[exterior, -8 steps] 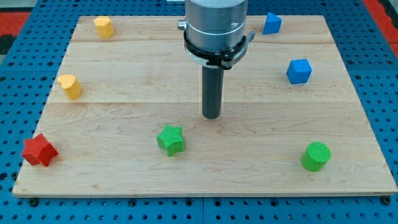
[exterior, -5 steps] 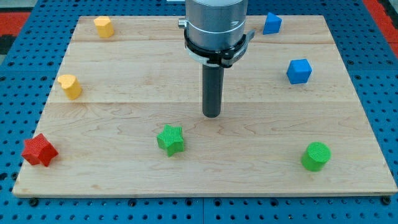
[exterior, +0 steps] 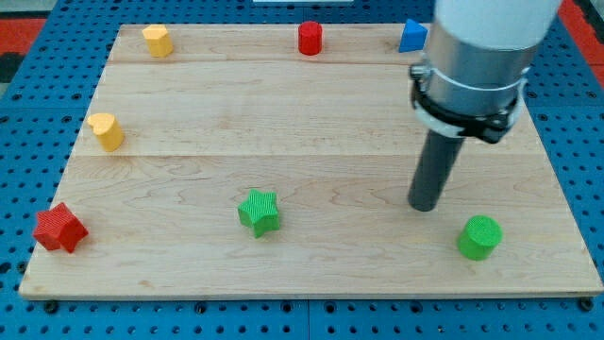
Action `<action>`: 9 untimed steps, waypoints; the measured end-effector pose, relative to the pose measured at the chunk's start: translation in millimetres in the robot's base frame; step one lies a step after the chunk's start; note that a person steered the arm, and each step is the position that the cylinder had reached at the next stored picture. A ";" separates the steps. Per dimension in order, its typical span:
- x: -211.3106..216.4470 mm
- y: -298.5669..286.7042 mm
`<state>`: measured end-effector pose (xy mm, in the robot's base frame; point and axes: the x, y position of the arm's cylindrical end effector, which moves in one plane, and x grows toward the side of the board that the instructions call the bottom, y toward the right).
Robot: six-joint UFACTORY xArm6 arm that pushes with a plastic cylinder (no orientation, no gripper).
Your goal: Push the blue cube to the bottom of the blue triangle
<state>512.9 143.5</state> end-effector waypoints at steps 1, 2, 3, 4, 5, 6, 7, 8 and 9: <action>-10.9 27.2; -26.1 33.6; -18.1 43.5; -17.7 43.5; -0.3 43.5; 7.4 56.9; -35.7 66.9; -87.3 56.6; -100.6 69.8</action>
<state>412.3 213.2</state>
